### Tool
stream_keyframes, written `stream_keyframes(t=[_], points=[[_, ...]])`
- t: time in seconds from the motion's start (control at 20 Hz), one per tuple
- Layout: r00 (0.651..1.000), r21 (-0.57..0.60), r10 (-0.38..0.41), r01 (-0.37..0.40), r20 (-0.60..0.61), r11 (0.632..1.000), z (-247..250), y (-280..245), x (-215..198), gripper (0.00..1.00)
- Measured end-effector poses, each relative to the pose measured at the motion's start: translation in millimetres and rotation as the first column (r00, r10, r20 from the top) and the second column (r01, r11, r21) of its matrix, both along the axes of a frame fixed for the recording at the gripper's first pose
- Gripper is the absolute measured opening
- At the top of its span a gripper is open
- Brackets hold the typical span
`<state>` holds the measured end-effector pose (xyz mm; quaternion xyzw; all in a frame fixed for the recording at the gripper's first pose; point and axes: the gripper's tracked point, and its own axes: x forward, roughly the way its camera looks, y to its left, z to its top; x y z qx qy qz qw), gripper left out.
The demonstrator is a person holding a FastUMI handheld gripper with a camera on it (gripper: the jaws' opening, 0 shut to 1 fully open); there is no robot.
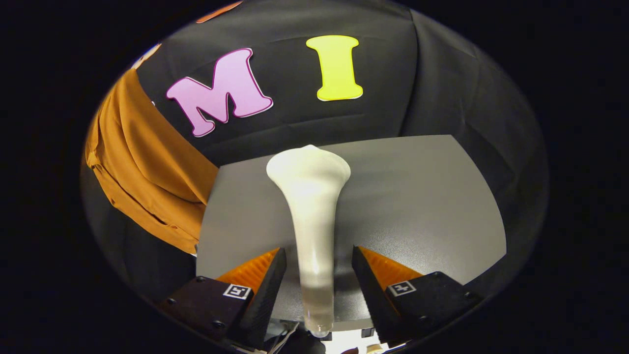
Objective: Iron the clothes twice with a garment steamer, once on the left side and once on the right side.
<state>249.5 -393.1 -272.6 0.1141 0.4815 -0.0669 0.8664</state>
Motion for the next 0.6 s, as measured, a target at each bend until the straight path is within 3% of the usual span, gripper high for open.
stream_keyframes(t=[0.05, 0.15, 0.25, 0.3, 0.5, 0.6], points=[[1.000, 0.021, -0.005, 0.006, -0.025, 1.000, -5.0, 1.1, -2.4, 0.70], [0.999, 0.044, 0.007, -0.005, -0.040, 0.999, -14.7, 2.2, 3.3, 0.64], [1.000, 0.073, -0.001, 0.003, -0.025, 0.997, -4.5, 2.4, 2.1, 0.43], [1.000, 0.085, 0.009, -0.008, -0.013, 0.996, -14.9, 2.9, 4.7, 0.44], [0.992, 0.130, -0.022, 0.006, 0.123, 0.991, 4.6, 1.6, 8.3, 0.24], [0.984, 0.100, -0.036, 0.019, 0.173, 0.995, 13.8, -3.9, 1.8, 0.23]])
